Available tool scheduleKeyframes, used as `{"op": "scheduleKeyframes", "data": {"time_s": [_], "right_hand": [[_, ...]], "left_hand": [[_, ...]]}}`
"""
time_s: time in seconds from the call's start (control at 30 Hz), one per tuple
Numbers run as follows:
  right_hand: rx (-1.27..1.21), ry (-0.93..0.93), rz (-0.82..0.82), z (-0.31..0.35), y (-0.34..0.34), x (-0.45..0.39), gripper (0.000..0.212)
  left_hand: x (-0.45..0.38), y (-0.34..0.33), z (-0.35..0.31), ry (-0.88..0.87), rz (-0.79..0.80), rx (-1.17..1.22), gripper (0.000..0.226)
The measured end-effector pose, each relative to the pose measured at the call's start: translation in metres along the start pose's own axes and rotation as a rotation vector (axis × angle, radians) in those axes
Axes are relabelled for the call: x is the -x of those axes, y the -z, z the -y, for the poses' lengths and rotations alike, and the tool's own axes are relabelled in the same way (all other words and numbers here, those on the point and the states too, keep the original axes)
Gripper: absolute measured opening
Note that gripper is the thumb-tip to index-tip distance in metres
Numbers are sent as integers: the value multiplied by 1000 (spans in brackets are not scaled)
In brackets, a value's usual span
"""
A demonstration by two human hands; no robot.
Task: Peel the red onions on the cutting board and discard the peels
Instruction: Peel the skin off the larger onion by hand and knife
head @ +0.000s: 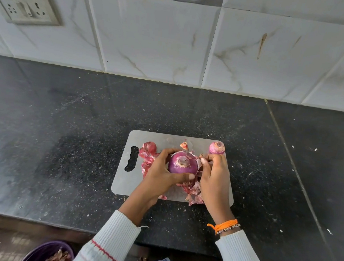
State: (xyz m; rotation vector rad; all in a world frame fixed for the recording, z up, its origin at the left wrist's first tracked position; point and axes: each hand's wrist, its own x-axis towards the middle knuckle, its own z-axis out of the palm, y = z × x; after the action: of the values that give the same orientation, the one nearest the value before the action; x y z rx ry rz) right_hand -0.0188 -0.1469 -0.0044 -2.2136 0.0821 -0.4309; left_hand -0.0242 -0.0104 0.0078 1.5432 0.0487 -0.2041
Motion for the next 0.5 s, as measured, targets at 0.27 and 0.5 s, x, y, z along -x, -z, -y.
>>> {"op": "scheduleKeyframes", "data": {"time_s": [0.27,0.5], "right_hand": [[-134,-79,205,16,14,-3,31],[-85,103,222,6,4,-3,29]], "left_hand": [[1,1,-4,-33,-51,38,65],[4,0,-5,29,21,96,66]]}}
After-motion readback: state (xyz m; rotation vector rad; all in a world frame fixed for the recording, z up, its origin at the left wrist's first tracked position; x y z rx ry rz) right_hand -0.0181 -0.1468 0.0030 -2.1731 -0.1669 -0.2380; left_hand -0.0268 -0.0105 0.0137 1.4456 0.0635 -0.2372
